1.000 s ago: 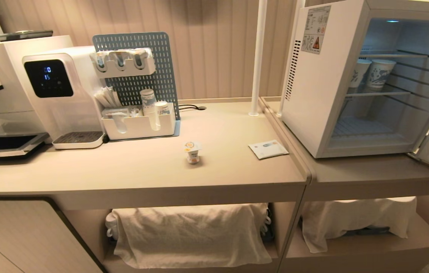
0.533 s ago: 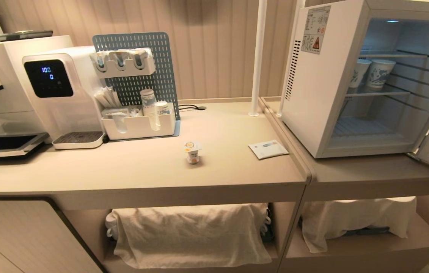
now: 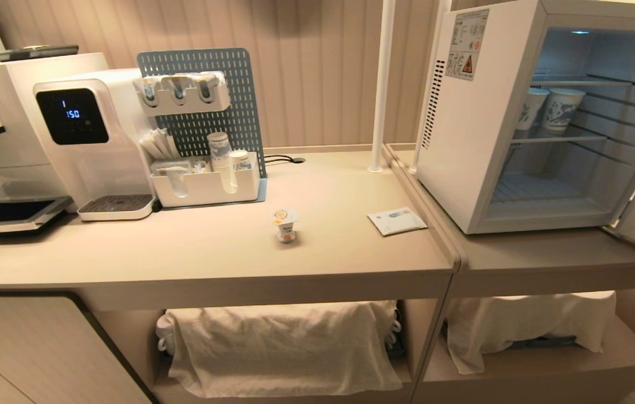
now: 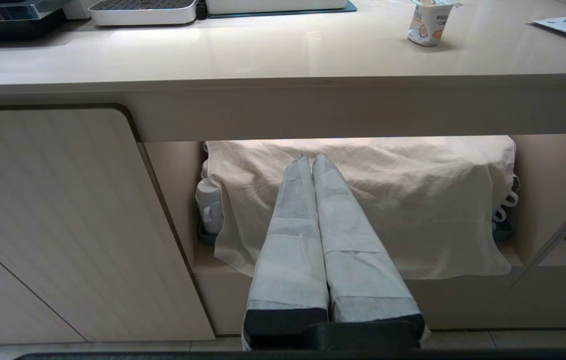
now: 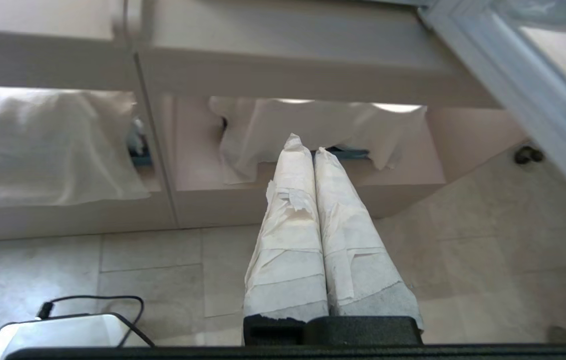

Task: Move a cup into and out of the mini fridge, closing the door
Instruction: Open the freezer door, then put the yoghurt in the freezer

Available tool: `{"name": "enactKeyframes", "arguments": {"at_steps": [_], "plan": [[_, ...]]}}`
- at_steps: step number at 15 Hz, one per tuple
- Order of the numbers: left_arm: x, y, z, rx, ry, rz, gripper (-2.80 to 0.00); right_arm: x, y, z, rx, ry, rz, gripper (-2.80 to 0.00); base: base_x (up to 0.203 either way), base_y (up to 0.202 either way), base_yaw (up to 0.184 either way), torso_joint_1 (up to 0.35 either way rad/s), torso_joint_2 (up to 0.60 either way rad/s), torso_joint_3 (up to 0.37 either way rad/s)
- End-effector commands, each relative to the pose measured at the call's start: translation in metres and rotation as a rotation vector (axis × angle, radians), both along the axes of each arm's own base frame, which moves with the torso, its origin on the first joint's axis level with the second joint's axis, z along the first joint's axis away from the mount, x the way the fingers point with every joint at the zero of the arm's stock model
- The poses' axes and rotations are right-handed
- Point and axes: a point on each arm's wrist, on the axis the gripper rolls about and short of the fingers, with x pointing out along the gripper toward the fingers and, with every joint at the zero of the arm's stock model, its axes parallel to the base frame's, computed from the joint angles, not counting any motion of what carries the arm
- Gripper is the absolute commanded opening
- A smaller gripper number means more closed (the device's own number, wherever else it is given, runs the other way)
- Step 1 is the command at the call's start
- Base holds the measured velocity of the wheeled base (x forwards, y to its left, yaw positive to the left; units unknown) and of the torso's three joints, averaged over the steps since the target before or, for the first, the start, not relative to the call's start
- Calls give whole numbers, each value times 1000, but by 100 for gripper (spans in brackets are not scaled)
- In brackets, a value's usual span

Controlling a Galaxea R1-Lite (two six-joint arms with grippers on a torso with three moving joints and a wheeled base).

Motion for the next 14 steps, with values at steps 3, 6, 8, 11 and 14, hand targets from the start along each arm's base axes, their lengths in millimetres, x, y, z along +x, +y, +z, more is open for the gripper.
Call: {"name": "enactKeyframes", "arguments": {"at_steps": [3,6,8,11,14], "plan": [[0,0,0,0,0,0,-280,-73,-8,-65,52,-154,17,-280,0,0,0,0,0,0],[0,0,0,-2,0,0,-280,-72,-8,-105,162,-118,11,-280,0,0,0,0,0,0],[0,0,0,0,-1,0,-280,-71,-5,-110,200,-97,101,-280,0,0,0,0,0,0],[0,0,0,-2,0,0,-280,-70,-5,-114,204,-88,126,-280,0,0,0,0,0,0],[0,0,0,0,0,0,-280,-65,-3,-117,212,-179,150,-280,0,0,0,0,0,0]]}}
